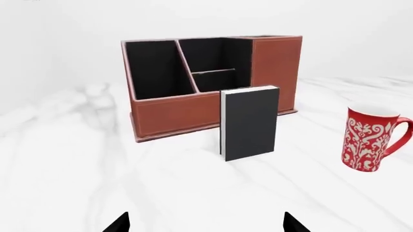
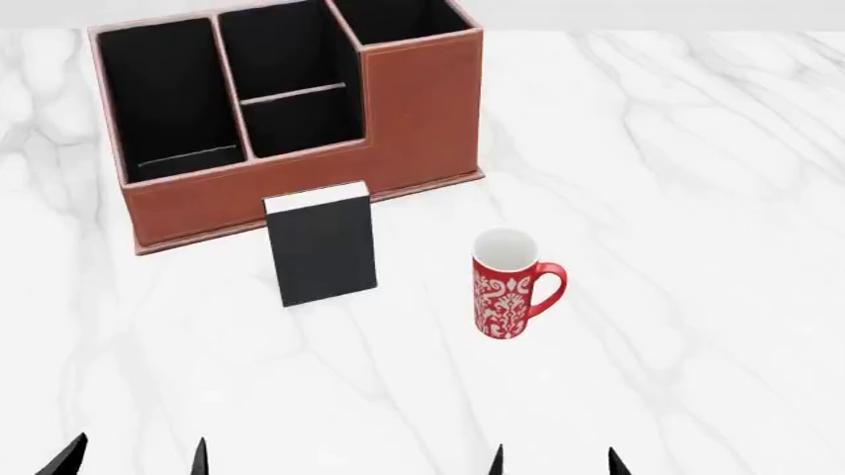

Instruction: Pick up the book and place it in the front compartment of the caddy.

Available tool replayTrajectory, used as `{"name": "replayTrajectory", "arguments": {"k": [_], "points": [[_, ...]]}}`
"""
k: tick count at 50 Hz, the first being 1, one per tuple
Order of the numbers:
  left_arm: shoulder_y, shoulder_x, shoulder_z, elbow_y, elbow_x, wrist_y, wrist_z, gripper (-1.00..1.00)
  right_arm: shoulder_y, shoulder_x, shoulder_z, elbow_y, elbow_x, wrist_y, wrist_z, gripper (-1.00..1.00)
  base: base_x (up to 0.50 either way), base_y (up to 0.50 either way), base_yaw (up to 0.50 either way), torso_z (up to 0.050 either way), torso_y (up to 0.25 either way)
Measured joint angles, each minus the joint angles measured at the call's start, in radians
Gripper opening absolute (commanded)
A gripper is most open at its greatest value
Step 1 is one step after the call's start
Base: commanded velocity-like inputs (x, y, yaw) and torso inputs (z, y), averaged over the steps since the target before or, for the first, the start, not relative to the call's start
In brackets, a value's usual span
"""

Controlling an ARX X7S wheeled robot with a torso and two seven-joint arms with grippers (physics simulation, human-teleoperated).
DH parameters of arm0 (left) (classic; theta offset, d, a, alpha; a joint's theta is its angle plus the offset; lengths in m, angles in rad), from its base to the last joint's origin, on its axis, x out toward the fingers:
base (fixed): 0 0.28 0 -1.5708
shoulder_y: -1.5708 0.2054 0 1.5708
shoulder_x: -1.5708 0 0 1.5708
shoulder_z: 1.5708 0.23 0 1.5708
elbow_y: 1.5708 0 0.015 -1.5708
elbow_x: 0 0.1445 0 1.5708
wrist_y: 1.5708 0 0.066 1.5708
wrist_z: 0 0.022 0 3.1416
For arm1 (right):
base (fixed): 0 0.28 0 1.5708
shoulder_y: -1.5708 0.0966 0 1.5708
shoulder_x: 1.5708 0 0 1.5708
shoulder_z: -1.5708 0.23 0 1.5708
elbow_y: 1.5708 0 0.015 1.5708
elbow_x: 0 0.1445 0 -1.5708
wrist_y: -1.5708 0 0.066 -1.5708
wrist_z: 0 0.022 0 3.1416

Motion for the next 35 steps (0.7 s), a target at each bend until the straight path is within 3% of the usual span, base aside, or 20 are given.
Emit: {"name": "replayTrajectory", "arguments": {"k": [11,35], "points": [[-0.133,-0.035,-0.011,0.137,-0.03,-0.208,-0.023,1.0,0.138,0.046,0.012,-0.184,0.052,0.221,0.012,1.0,0.0,0.0,0.0,0.0,0.0],[-0.634,-0.092,-0.073,0.379,-0.113,-0.589,-0.05,1.0,0.639,0.153,0.046,-0.502,0.131,0.672,0.008,1.0,0.0,0.0,0.0,0.0,0.0]]}}
